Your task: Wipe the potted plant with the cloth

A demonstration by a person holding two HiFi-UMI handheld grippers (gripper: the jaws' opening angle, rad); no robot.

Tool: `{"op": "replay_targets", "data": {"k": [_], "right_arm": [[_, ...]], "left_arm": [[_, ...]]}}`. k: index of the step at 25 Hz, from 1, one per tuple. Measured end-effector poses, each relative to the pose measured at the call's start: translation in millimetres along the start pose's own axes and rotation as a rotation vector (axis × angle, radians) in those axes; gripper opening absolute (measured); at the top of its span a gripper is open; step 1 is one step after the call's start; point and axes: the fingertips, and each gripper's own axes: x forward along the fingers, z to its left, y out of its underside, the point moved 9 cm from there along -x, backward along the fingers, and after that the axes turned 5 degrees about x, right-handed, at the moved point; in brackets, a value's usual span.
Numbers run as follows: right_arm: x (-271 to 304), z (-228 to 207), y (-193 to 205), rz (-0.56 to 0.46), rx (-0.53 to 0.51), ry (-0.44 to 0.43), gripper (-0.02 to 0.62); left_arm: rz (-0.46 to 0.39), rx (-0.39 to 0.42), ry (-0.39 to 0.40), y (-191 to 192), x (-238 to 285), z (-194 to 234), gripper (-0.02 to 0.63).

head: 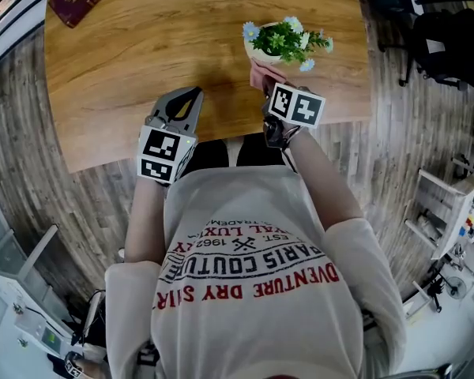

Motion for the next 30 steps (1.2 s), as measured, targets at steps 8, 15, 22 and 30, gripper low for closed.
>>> {"op": "replay_targets", "data": {"k": [8, 15, 22, 30], "right_arm": [[-35.7, -37.6, 1.5, -0.006, -0.158, 0.011, 0.037], [-50.0, -80.2, -35.2, -0.047, -0.251, 0.058, 0.037], [-41.7, -114.2, -75.2, -0.04, -0.253, 0.029, 0.037], [-22.8, -126.6, -107.4, -0.028, -0.334, 0.001, 0.037]], "left_arm": [[-0.051, 0.003, 0.023, -10.7, 24.8, -25.7, 0.025], [-0.107, 0.044, 0.046, -28.2, 74.7, -36.3, 0.347], [-0.141, 0.129, 0.031, -41.6, 129.9, -30.5, 0.465], [-0.129, 0.278, 0.161, -45.9, 172.0, -24.7, 0.495]]}}
